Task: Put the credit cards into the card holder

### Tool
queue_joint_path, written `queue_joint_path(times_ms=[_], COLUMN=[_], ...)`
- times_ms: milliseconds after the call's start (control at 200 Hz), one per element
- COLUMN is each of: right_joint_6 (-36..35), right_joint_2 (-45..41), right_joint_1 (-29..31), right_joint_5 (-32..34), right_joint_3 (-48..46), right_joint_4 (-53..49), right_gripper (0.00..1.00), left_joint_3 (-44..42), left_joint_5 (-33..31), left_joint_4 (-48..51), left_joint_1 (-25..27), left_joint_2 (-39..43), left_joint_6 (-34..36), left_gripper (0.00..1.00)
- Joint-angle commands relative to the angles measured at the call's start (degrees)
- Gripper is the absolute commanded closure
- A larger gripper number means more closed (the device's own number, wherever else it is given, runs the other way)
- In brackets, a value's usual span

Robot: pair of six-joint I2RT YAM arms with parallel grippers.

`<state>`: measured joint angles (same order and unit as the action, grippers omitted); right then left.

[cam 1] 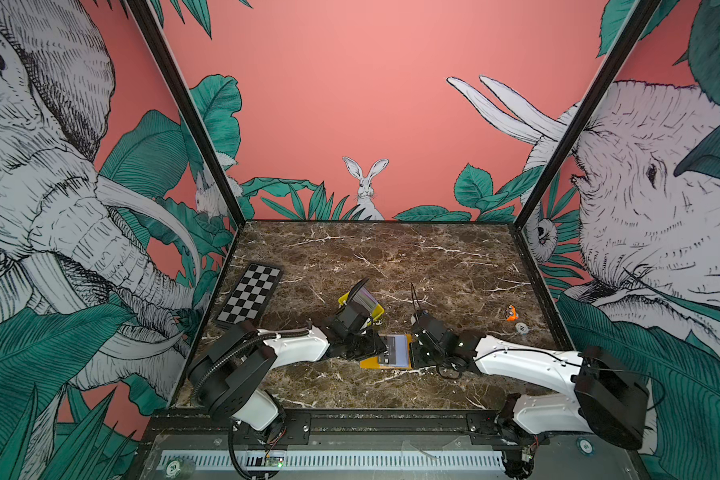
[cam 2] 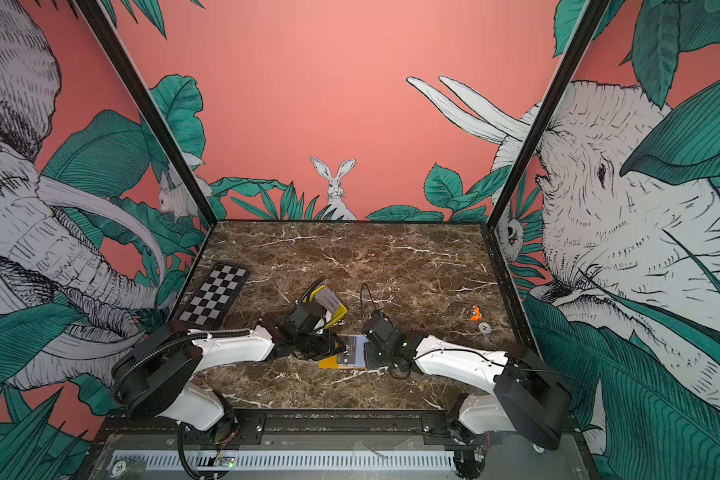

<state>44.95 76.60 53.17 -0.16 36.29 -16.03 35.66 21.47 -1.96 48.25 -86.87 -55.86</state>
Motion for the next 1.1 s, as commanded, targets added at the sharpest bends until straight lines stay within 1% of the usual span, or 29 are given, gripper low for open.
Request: queue_joint_path(times_ms=[0, 100, 195, 320, 420, 635, 775, 1095], right_joint_6=[0.4, 1.14, 1.56, 1.42, 1.3, 1.33, 1.31, 0.9], right_joint_2=[2.11, 3.26, 3.65, 3.98, 4.64, 5.5, 5.41, 5.58], right_joint_1=[-0.32, -0.35, -0.38, -0.36, -0.39, -0.35, -0.42, -0.44], right_joint_5=[-0.26, 1.26, 2.38, 2.13, 1.73, 1.03, 1.05, 1.15], right_joint_3=[1.15, 1.58, 1.79, 1.59, 1.58, 1.17, 0.68, 1.06], right_joint_4=[1.23, 0.23, -0.99, -0.83, 0.0, 0.94, 0.93, 0.38], right_gripper=[0.9, 0.89, 0.86, 0.84, 0.86, 0.9, 0.91, 0.94], left_joint_3=[0.86, 0.73, 0.9, 1.58, 2.11, 3.18, 3.62, 4.94], left_joint_5=[-2.15, -2.46, -2.14, -1.62, -0.88, -0.69, -0.57, -0.65], left_joint_4=[3.81, 3.77, 3.55, 3.57, 2.85, 3.43, 3.64, 3.89], left_joint_1=[0.28, 0.27, 0.27, 0.37, 0.35, 0.35, 0.42, 0.47], left_joint_2=[2.11, 2.49, 2.24, 1.82, 0.97, -0.36, -0.98, -1.89], left_joint_6=[0.97, 1.2, 1.58, 2.71, 3.02, 3.82, 4.08, 4.72], left_gripper=[0.58, 0.58, 0.58, 0.58, 0.6, 0.62, 0.65, 0.76])
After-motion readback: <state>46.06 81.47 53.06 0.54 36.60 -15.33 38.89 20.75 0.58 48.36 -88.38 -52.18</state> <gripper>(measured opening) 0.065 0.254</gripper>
